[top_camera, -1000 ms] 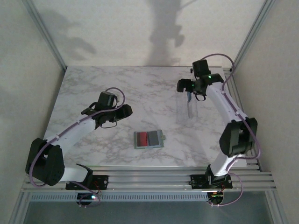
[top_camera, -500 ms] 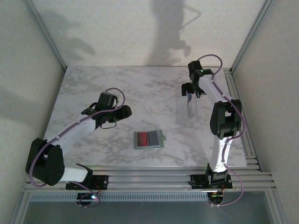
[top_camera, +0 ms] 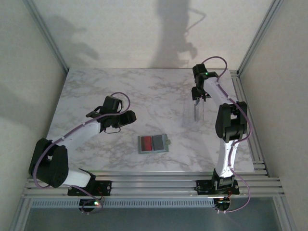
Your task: Put the credit cards into the card holder
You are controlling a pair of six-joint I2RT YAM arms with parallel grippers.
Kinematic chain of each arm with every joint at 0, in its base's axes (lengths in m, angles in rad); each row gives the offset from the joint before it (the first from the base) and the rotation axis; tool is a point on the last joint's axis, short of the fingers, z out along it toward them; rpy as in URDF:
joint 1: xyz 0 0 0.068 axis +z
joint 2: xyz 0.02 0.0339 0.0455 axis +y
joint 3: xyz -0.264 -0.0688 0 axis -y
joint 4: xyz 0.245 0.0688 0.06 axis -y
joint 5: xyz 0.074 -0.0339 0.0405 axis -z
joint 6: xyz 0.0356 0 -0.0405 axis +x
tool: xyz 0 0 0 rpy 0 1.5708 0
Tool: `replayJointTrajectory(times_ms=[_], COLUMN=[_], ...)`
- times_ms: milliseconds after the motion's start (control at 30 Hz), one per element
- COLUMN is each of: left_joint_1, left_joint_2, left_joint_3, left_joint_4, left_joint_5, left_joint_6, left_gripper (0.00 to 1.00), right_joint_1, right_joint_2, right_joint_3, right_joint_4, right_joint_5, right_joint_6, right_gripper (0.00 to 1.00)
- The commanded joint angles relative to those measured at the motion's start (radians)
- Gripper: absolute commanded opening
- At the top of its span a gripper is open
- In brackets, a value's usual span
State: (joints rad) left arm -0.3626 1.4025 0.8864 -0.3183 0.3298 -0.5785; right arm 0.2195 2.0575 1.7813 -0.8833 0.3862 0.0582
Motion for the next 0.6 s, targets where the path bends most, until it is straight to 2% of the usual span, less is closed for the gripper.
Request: replayJointTrajectory(times_ms=[0, 267, 567], left_joint_1=[0.009, 0.010, 0.008], left_joint_2=[-0.008, -0.039, -0.037], left_joint_3=[-0.018, -0.047, -0.061], left_joint_4=[0.012, 0.030, 0.039], left_joint_5=[0.030, 0.054, 0.074], left_joint_6=[0.014, 0.014, 0.019], left_gripper=[0.63, 0.63, 0.62], right_joint_1=[0.011, 0.014, 0.022], right_joint_2=[-0.025, -0.028, -0.018], right_joint_3=[0.006, 0.010, 0.026], right_joint_4=[-0.010, -0.015, -0.031], right_joint_5=[0.056, 0.088, 0.091], right_joint_6=[-0.009, -0.016, -0.018], right_gripper=[0.70, 0.59, 0.37])
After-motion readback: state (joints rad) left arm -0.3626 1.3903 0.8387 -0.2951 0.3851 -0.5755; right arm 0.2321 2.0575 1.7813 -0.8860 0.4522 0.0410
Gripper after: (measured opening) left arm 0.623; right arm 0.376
